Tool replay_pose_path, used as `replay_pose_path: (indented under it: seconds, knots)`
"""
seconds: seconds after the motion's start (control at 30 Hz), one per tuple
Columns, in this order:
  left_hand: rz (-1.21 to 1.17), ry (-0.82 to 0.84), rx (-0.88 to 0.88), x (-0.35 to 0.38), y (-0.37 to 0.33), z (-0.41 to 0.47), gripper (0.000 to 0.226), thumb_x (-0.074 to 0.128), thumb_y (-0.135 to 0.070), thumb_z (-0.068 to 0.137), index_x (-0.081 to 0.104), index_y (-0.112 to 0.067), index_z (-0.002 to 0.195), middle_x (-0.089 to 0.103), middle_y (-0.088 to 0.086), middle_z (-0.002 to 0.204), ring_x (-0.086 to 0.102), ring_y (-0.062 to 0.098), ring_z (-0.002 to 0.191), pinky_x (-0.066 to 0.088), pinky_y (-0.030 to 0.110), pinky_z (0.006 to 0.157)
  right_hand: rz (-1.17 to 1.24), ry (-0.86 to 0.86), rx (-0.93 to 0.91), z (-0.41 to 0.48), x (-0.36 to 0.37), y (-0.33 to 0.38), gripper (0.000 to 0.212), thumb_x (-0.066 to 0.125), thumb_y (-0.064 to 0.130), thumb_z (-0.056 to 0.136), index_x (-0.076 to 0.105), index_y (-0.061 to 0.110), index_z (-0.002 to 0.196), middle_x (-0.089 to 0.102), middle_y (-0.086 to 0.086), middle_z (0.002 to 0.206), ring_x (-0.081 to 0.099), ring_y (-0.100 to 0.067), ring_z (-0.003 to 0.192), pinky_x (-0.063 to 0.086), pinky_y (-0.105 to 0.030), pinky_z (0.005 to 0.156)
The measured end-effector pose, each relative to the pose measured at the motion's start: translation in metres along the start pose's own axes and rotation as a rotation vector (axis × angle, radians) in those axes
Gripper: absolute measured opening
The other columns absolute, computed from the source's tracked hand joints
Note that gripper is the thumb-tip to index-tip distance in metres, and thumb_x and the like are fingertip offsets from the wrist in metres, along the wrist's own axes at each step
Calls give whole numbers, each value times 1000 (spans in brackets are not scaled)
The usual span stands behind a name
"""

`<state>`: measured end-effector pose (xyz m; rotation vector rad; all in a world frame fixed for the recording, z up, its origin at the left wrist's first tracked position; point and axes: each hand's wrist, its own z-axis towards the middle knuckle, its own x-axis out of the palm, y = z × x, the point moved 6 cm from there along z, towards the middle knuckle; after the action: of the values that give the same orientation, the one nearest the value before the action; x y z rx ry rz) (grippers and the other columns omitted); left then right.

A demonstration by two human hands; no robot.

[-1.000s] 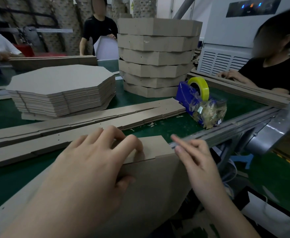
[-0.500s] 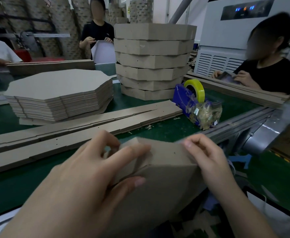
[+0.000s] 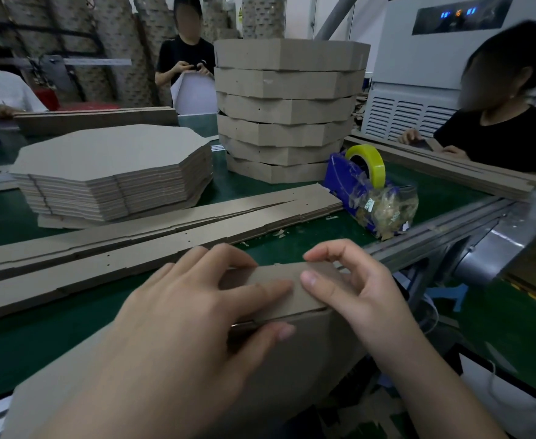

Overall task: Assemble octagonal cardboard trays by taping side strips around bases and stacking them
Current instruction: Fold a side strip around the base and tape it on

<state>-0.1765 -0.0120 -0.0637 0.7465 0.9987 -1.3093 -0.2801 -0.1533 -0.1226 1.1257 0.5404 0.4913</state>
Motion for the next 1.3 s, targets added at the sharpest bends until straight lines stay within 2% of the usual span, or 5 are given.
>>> replay_pose_path:
  seconds: [0.23,0.97,1.07,1.17,1.3]
  knots:
    - [-115,-35,-3,1,7,-2,39,45,-64,76,69,-51,103,62,-17,101,64,8,86,54,29,57,163,43,-1,1,2,-1,28,69,22,73,66,12,99,70,10,80,66,-3,72,49,-14,61]
    - [89,-59,142,12,-4,11,37,43,-45,83,74,-39,102,67,1,92,64,27,74,50,39,54,-4,131,-1,8,2,-5,28,70,28,75,66,16,100,66,9,94,64,-7,91,48,-17,78]
    - [59,-62,125,11,2,11,38,42,-45,85,73,-40,105,67,-1,94,63,26,77,46,34,55,-170,-123,6,37,-45,-8,19,70,45,83,68,29,93,66,16,84,60,3,76,49,-18,73]
    - [46,-81,116,9,6,12,37,42,-45,85,73,-40,105,67,-2,94,63,25,76,40,29,56,-395,-586,32,82,-131,-16,8,60,33,91,66,28,92,66,7,95,59,-6,84,51,-37,83]
    - [37,-94,131,10,4,11,37,42,-44,86,74,-38,104,67,-2,94,62,26,74,43,32,54,-673,-485,332,147,-192,-55,26,52,42,93,67,21,96,62,-7,103,57,-25,84,47,-38,78]
